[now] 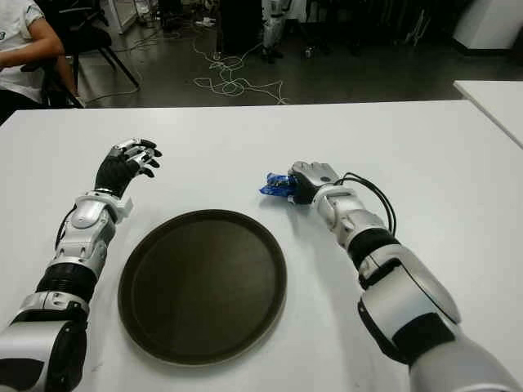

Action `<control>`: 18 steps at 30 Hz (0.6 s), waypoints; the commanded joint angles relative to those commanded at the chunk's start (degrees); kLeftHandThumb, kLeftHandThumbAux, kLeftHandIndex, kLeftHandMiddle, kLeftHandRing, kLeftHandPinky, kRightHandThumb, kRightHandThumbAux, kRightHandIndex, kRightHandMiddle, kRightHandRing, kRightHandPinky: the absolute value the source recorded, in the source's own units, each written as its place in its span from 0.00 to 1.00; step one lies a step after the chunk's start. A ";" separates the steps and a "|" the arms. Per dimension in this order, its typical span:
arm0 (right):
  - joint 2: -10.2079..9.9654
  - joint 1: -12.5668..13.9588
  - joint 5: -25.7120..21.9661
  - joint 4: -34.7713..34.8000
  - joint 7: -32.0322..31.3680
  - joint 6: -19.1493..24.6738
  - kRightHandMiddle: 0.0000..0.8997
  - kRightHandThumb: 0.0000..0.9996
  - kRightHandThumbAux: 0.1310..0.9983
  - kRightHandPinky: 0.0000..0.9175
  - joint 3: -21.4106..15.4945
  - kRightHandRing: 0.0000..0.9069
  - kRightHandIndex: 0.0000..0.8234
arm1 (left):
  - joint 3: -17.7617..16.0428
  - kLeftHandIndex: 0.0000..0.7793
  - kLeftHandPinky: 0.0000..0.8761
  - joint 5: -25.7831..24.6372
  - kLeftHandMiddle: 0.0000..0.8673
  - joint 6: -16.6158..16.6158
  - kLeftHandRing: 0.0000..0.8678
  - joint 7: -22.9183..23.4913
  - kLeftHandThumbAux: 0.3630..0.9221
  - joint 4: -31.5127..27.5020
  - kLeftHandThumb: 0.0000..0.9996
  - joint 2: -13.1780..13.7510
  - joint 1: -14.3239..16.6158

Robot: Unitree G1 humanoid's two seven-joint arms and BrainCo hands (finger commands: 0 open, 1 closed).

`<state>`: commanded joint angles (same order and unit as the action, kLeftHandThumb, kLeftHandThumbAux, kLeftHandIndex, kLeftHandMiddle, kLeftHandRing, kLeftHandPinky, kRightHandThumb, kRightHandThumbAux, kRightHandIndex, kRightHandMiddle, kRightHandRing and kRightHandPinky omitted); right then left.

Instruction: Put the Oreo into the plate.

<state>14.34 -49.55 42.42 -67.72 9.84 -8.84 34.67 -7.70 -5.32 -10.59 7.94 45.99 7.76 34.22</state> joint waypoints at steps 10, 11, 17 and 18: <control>0.00 -0.21 0.16 -0.49 1.07 0.69 0.67 0.70 0.67 0.61 0.06 0.65 0.53 | 0.16 0.54 0.65 0.46 0.54 -0.50 0.58 0.10 0.55 0.60 0.83 0.27 0.10; 0.00 -0.22 0.15 -0.53 1.17 0.75 0.67 0.70 0.67 0.61 0.03 0.65 0.53 | 0.12 0.54 0.65 0.42 0.54 -0.57 0.59 0.12 0.55 0.68 0.83 0.26 0.12; 0.02 -0.12 0.15 -0.52 2.65 0.96 0.69 0.70 0.67 0.63 -0.08 0.66 0.53 | -0.20 0.54 0.65 -0.13 0.54 -0.52 0.59 0.48 0.55 0.60 0.83 0.13 0.08; 0.03 -0.11 0.17 -0.52 2.93 0.96 0.69 0.70 0.67 0.64 -0.08 0.67 0.53 | -0.24 0.54 0.65 -0.20 0.54 -0.47 0.59 0.52 0.55 0.58 0.83 0.11 0.08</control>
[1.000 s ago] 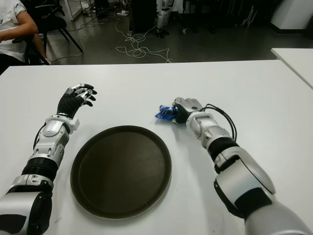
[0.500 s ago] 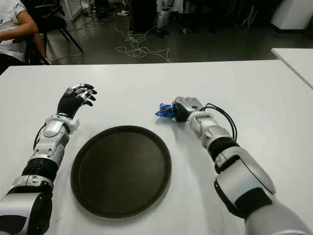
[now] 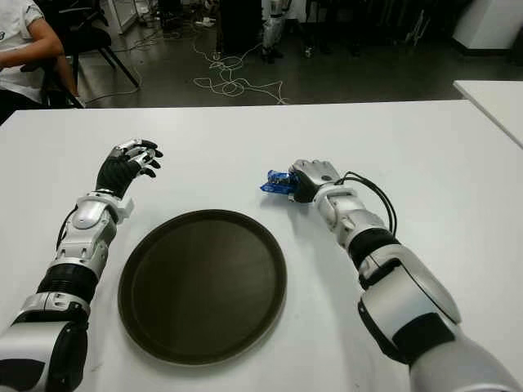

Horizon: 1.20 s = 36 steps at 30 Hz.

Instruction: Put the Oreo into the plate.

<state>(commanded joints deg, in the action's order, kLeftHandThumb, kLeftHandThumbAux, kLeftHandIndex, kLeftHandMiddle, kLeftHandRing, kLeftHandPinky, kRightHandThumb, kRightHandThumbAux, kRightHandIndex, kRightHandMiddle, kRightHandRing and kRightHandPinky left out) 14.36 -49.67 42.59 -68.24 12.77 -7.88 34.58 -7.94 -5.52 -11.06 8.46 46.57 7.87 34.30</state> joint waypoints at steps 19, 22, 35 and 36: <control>4.15 0.24 -1.57 9.23 0.93 -2.50 0.77 0.70 0.67 0.69 -3.48 0.75 0.53 | -0.18 0.54 0.63 0.23 0.53 0.16 0.57 -0.53 0.55 0.30 0.83 -0.04 0.14; 4.90 1.69 -1.85 12.89 1.81 -2.65 0.77 0.70 0.67 0.71 -4.69 0.76 0.53 | -0.16 0.54 0.64 0.35 0.53 0.09 0.58 -0.63 0.55 0.47 0.83 0.01 0.24; 5.20 16.66 -5.55 47.41 2.42 -5.00 0.85 0.70 0.68 0.79 -12.40 0.82 0.53 | -0.40 0.54 0.65 -0.18 0.54 0.60 0.59 -0.34 0.55 -0.44 0.83 -0.18 0.05; 5.01 17.06 -5.81 48.04 2.34 -5.55 0.85 0.70 0.68 0.79 -12.55 0.82 0.53 | -0.41 0.54 0.65 -0.21 0.54 0.65 0.58 -0.34 0.55 -0.46 0.83 -0.18 0.05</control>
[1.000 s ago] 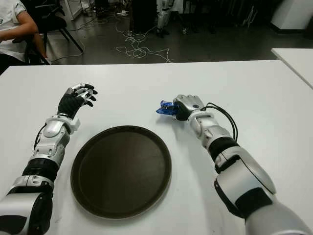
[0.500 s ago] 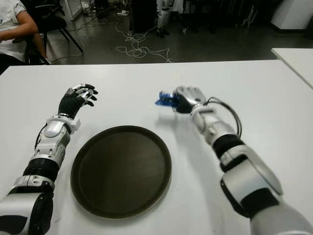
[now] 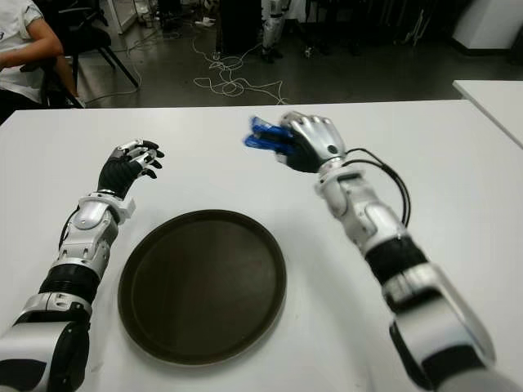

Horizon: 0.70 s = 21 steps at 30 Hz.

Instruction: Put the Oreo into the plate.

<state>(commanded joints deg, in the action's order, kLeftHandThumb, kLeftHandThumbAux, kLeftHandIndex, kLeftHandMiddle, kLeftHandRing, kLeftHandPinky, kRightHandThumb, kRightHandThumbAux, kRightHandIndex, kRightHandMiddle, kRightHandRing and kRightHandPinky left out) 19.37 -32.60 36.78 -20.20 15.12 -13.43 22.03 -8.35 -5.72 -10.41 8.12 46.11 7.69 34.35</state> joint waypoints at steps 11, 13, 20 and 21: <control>1.07 7.85 -6.01 11.83 -21.01 -3.38 0.87 0.70 0.68 0.83 4.41 0.85 0.53 | -0.29 0.54 0.63 -0.13 0.54 0.18 0.58 0.07 0.55 0.53 0.83 -0.09 0.09; 1.46 8.00 -6.41 12.48 -24.35 -3.30 0.87 0.70 0.68 0.83 4.74 0.85 0.53 | -0.27 0.54 0.63 -0.03 0.54 0.17 0.58 -0.01 0.55 0.49 0.83 -0.09 0.05; 2.60 6.89 -10.83 14.77 -38.21 -2.78 0.85 0.70 0.68 0.81 5.71 0.84 0.53 | -0.10 0.54 0.66 0.42 0.54 0.08 0.59 -0.28 0.55 0.86 0.83 0.05 0.28; 2.51 6.93 -11.26 14.91 -39.09 -2.74 0.85 0.70 0.68 0.81 5.53 0.83 0.53 | -0.05 0.54 0.67 0.47 0.54 0.08 0.59 -0.29 0.55 0.81 0.83 0.04 0.27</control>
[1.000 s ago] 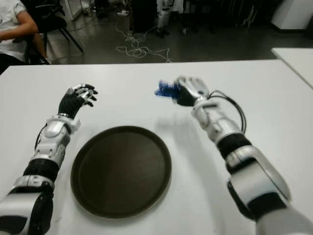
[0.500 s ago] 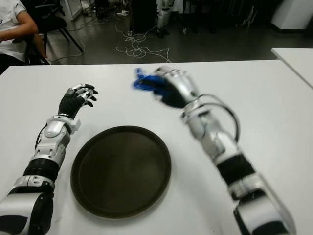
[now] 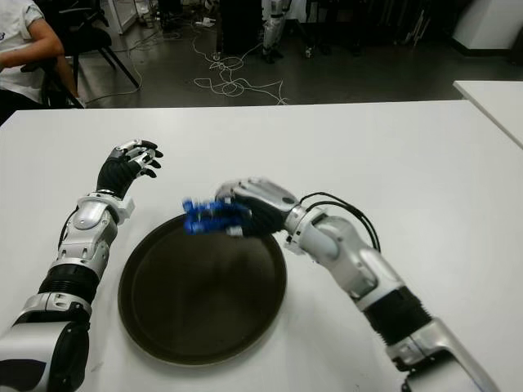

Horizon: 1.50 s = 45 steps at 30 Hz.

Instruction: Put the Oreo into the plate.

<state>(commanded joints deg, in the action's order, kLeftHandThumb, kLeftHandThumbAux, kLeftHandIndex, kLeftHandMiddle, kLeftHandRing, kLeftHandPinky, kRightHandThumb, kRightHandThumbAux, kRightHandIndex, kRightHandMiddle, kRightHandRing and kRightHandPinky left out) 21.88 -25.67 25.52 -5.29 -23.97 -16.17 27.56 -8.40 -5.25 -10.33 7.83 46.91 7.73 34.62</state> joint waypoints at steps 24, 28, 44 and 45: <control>-3.66 3.78 -2.53 2.55 -3.16 0.92 0.84 0.70 0.68 0.81 -1.20 0.83 0.52 | 0.52 0.53 0.62 0.18 0.54 0.09 0.57 0.11 0.56 -0.78 0.83 -0.08 -0.28; -3.61 3.83 -1.13 2.27 -1.60 0.00 0.83 0.70 0.68 0.80 -1.30 0.83 0.52 | 0.58 0.54 0.62 0.27 0.54 -0.16 0.57 0.05 0.55 -1.06 0.83 -0.09 -0.46; -4.55 5.10 -0.07 2.55 2.74 -0.31 0.82 0.69 0.69 0.81 -2.47 0.82 0.52 | 1.00 0.54 0.65 0.90 0.54 0.03 0.58 -0.51 0.55 -0.59 0.83 0.15 -0.22; -4.61 5.10 -0.09 2.39 3.03 -0.59 0.80 0.69 0.69 0.79 -2.52 0.81 0.52 | 1.03 0.54 0.64 0.92 0.54 0.05 0.58 -0.51 0.55 -0.67 0.83 0.16 -0.25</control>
<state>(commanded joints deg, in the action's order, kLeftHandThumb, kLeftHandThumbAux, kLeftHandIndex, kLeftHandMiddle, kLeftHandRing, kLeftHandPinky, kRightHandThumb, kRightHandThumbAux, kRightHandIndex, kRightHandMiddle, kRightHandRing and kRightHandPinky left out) 17.28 -20.58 25.43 -2.90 -20.94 -16.76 25.05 -7.36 -4.33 -10.29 7.33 46.24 7.89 34.38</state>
